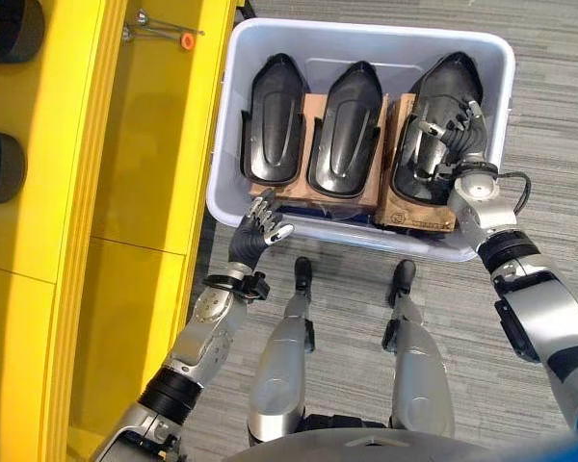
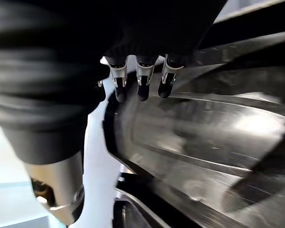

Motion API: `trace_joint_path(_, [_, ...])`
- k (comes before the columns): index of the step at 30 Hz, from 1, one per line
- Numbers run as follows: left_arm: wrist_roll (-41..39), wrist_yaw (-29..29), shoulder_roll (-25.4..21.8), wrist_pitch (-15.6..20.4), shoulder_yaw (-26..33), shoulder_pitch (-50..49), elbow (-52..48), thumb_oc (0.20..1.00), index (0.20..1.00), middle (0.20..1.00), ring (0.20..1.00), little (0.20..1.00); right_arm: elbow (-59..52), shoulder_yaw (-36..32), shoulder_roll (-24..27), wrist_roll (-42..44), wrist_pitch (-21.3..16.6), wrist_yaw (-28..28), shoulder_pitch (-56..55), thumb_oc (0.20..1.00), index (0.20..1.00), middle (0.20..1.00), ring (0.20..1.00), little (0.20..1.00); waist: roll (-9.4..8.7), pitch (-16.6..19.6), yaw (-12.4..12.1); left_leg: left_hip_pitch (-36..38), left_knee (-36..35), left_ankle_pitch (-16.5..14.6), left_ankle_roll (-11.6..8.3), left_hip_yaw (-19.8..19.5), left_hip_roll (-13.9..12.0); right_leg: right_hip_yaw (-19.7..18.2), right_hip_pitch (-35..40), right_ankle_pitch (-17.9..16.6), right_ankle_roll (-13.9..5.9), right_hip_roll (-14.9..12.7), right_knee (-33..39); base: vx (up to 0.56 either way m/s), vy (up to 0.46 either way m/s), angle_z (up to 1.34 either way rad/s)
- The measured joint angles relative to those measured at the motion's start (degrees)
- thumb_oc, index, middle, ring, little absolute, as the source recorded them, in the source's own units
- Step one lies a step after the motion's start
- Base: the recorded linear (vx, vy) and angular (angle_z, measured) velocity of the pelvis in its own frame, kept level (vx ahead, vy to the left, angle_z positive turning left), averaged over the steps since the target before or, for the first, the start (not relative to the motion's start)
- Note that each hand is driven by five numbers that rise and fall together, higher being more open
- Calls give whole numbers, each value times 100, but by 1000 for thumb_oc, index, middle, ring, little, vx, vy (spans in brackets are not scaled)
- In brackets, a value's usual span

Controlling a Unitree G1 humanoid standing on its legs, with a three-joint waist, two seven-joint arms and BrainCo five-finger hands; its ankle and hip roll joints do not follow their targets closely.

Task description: Move parts from the plastic box to the shelf.

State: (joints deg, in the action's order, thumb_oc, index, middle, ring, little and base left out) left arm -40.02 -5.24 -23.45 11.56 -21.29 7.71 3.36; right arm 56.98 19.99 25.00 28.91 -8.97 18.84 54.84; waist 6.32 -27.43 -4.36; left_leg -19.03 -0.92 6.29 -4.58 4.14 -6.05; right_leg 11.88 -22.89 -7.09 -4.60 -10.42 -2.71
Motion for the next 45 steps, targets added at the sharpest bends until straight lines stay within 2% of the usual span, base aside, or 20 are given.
trace_joint_path(11, [-10, -6, 10, 21, -75, 72, 1, 1000, 1000, 1000, 1000, 1000, 59, 632, -295, -350, -13, -256, -51, 1000, 1000, 1000, 1000, 1000, 5, -2, 21, -16, 94, 12, 15, -31, 24, 6, -11, 18, -7, -63, -124, -17, 1, 1])
trace_joint_path(20, [13, -3, 10, 49, -83, 72, 1, 1000, 1000, 1000, 1000, 1000, 66, 976, -124, -1383, -12, -334, -126, 1000, 1000, 1000, 1000, 1000, 7, 0, 21, -196, 202, 49, 17, -206, 32, 159, -73, 65, 9, -102, -243, -8, -4, 9])
trace_joint_path(30, [14, -5, 13, 126, -80, 81, 1, 1000, 1000, 1000, 1000, 1000, -175, 1056, 124, -1765, 22, -472, -269, 1000, 1000, 1000, 1000, 1000, 2, 4, 35, -212, 207, 57, 27, -220, 64, 161, -91, 70, 2, -136, -274, 0, 0, 0])
trace_joint_path(35, [15, -11, 16, 156, -57, 79, -1, 1000, 1000, 1000, 1000, 1000, -983, 959, 405, -1656, 248, -504, -548, 1000, 1000, 1000, 1000, 1000, -11, 7, 90, -294, 204, 61, 35, -214, 88, 157, -178, 70, -1, -148, -286, 2, 1, 1])
trace_joint_path(37, [15, -13, 20, 165, -19, 96, -7, 1000, 1000, 1000, 1000, 1000, -1946, 829, 663, -1597, 288, -512, -876, 1000, 1000, 1000, 1000, 1000, -24, -1, 92, -375, 204, 72, 50, -210, 97, 156, -262, 63, -4, -148, -316, 9, 0, 2])
trace_joint_path(40, [16, -27, 17, 165, 132, 126, -7, 1000, 1000, 1000, 1000, 1000, -3210, 313, 918, -1610, 190, -410, -1238, 1000, 1000, 1000, 1000, 1000, -140, -66, 217, -383, 205, 71, 53, -201, 102, 145, -274, 63, -5, -148, -315, 22, -4, -1])
trace_joint_path(45, [18, -146, 6, 165, 270, 109, -22, 1000, 1000, 1000, 1000, 1000, -4120, -462, 974, -1780, 99, 13, -1446, 1000, 1000, 1000, 1000, 1000, -263, -140, 347, -381, 204, 70, 58, -194, 103, 127, -272, 62, -5, -148, -313, 7, -1, 0])
